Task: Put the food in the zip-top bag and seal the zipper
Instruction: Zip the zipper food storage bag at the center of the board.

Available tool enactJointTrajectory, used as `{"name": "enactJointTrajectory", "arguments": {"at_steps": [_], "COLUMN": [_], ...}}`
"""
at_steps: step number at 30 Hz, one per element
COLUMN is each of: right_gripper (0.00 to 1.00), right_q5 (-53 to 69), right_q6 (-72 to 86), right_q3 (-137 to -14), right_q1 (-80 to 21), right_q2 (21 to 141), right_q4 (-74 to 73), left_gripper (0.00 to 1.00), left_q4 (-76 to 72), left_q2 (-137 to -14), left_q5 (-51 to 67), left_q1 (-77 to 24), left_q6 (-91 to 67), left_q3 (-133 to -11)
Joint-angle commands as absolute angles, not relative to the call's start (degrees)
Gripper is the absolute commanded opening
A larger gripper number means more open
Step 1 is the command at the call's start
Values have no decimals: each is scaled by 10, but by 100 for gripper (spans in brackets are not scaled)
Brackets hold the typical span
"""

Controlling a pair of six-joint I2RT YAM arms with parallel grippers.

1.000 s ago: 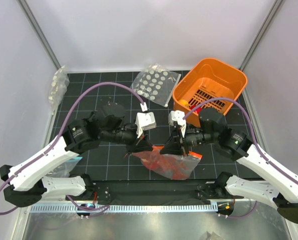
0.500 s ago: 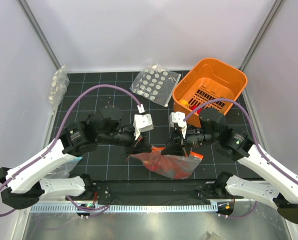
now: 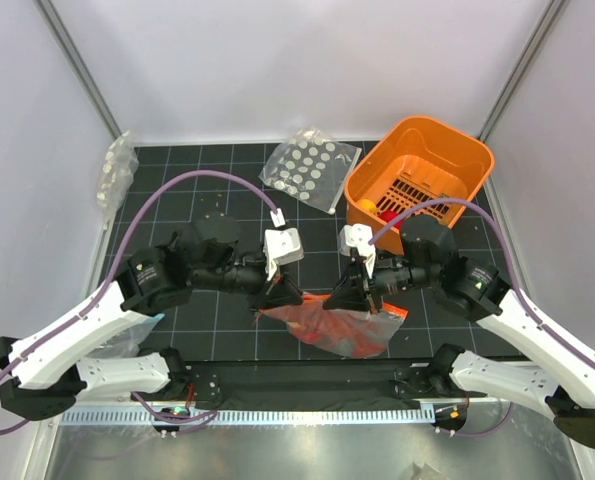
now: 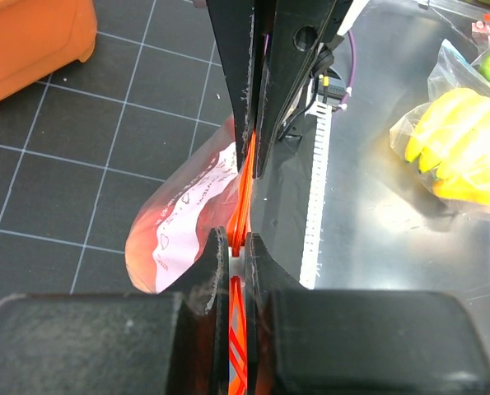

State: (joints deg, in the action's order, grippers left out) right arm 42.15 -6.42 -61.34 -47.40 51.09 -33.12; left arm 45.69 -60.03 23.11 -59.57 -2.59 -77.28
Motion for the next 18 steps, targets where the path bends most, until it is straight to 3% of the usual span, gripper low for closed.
{"name": "enactJointTrajectory", "arguments": {"at_steps": [1, 18], "right_gripper": [1, 1], "right_q5": [411, 404], "right_q6": [-83, -156], "right_q3": [-653, -690], "right_q1": [-454, -446], "right_q2": [462, 490], "right_q4": [-413, -481], "left_gripper": [0, 0], "left_q4": [665, 695], "left_q2": [-549, -539], "left_q5": [186, 177], "left_q1": [-585, -585], "left_q6": [-20, -16], "left_q3": [-760, -740]}}
